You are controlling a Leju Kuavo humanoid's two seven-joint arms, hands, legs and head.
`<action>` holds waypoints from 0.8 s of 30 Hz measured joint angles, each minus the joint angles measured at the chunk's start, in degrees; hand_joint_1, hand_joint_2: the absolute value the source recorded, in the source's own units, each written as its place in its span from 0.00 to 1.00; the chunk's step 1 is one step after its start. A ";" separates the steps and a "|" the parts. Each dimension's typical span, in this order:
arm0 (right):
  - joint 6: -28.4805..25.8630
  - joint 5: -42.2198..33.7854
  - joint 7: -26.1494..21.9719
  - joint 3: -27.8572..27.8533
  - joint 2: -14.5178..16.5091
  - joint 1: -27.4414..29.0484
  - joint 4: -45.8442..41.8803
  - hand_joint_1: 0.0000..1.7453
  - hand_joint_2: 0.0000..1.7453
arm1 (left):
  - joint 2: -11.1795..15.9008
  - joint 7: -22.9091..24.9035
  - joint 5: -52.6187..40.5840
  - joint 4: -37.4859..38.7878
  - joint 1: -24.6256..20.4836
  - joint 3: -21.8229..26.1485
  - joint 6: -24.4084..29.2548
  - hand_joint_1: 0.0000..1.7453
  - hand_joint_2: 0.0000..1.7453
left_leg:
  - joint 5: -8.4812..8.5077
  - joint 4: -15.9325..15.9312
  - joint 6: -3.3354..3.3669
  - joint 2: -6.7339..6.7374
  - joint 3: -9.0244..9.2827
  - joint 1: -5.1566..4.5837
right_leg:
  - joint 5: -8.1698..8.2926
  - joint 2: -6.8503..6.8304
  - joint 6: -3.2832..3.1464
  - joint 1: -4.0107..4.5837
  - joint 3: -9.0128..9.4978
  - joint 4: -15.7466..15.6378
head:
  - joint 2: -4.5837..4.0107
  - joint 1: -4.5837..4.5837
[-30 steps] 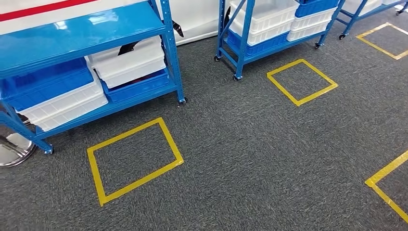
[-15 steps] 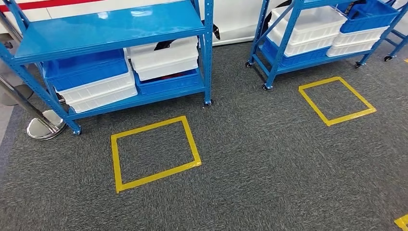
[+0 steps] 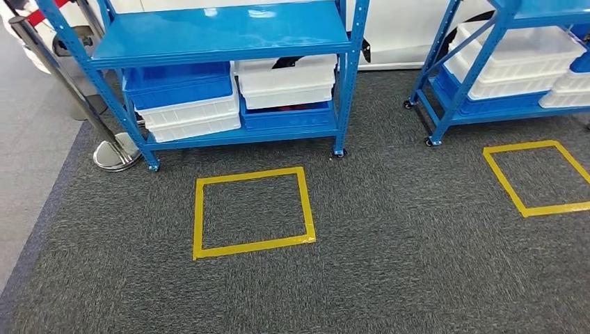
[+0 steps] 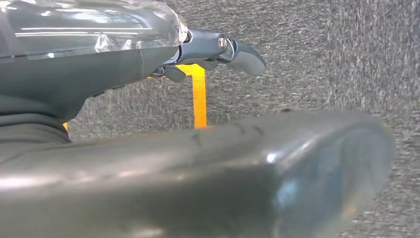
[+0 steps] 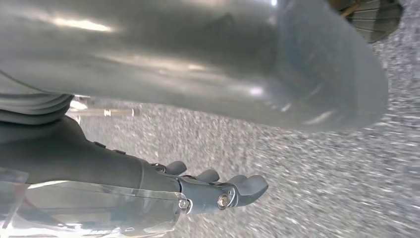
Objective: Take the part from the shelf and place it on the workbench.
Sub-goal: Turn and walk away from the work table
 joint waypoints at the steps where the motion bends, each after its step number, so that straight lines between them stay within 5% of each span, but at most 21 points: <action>1: -0.05 0.01 -0.03 0.00 -0.01 -0.09 0.00 0.00 0.00 | 0.00 -0.10 0.03 0.00 -0.02 -0.01 -0.01 0.00 0.00 | -0.05 -0.92 0.42 0.45 0.40 -0.26 | -0.17 -0.45 0.31 0.08 0.16 -0.06 | 0.00 0.00; 3: -0.42 -0.39 -0.14 -0.11 -0.01 -0.49 -0.03 0.00 0.00 | -0.02 -0.39 0.22 0.00 0.15 0.00 -0.19 0.00 0.00 | -0.01 -1.26 1.05 -0.52 0.40 -0.21 | -0.39 -1.19 0.96 0.19 0.56 -0.30 | 0.01 -0.01; 5: -0.82 -0.95 -0.22 -0.45 -0.01 -0.73 -0.07 0.00 0.00 | -0.09 -0.80 0.43 0.00 0.33 0.01 -0.58 0.00 0.00 | 0.20 -2.08 1.68 -1.40 0.89 0.14 | -1.29 0.37 1.51 0.10 0.40 0.83 | 0.01 0.00; 8: -0.97 -1.26 -0.25 -1.02 -0.04 -0.46 -0.09 0.00 0.00 | -0.15 -1.30 0.50 0.00 0.06 0.01 -1.02 0.00 0.00 | -0.04 -2.62 2.50 -2.61 1.40 0.22 | -5.47 4.68 1.89 -0.10 -4.99 10.53 | 0.00 0.00; 10: -1.00 -1.35 -0.32 -1.26 -0.04 -0.20 -0.09 0.00 0.00 | -0.16 -1.38 0.46 0.00 0.05 0.01 -1.08 0.00 0.00 | -0.48 -2.56 2.58 -3.44 1.83 0.09 | -5.96 5.11 2.01 -0.13 -8.69 15.65 | 0.00 0.00; 12: -1.02 -1.37 -0.45 -1.43 -0.06 0.01 -0.09 0.00 0.00 | -0.20 -1.41 0.46 0.00 0.22 0.01 -1.07 0.00 0.00 | -1.14 -2.43 2.38 -4.13 2.76 0.08 | -1.96 5.14 2.00 -0.21 -8.48 12.55 | 0.00 0.00; 13: -1.02 -1.38 -0.53 -1.49 -0.08 0.11 -0.09 0.00 0.00 | -0.24 -1.42 0.46 0.00 0.29 0.01 -1.05 0.00 0.00 | -1.56 -2.33 2.17 -4.37 3.16 0.09 | 0.76 5.19 1.94 -0.28 -7.18 8.62 | 0.00 0.01; 15: -1.02 -1.39 -0.66 -1.60 -0.11 0.12 -0.08 0.00 0.00 | -0.30 -1.47 0.47 0.00 0.27 0.01 -1.02 0.00 0.00 | -2.48 -1.94 1.56 -4.66 3.55 -0.10 | 3.44 5.41 1.56 -0.19 -4.89 2.46 | 0.00 0.01; 20: -1.01 -1.37 -0.99 -1.89 -0.07 -0.07 -0.09 0.00 0.00 | -0.26 -1.68 0.51 -0.03 0.10 0.02 -0.87 0.00 0.00 | -4.27 -0.76 -0.05 -4.64 4.05 -0.03 | 2.25 5.39 -0.37 -0.12 -3.26 0.69 | 0.00 0.00; 22: -1.00 -1.37 -1.12 -1.98 -0.08 0.03 -0.09 0.00 0.00 | -0.23 -1.80 0.51 -0.04 0.09 0.03 -0.84 0.00 0.00 | -6.34 4.85 -0.67 -4.33 1.43 0.23 | 1.57 5.18 -0.96 -0.32 -2.02 0.36 | 0.00 -0.01; 24: -0.99 -1.37 -1.21 -2.05 -0.12 0.04 -0.09 0.00 0.00 | -0.25 -1.83 0.51 -0.04 0.21 0.02 -0.83 0.00 0.00 | -8.33 12.94 -1.11 -4.12 -3.91 0.44 | 0.52 5.07 -1.17 -0.30 -0.88 0.33 | 0.00 -0.01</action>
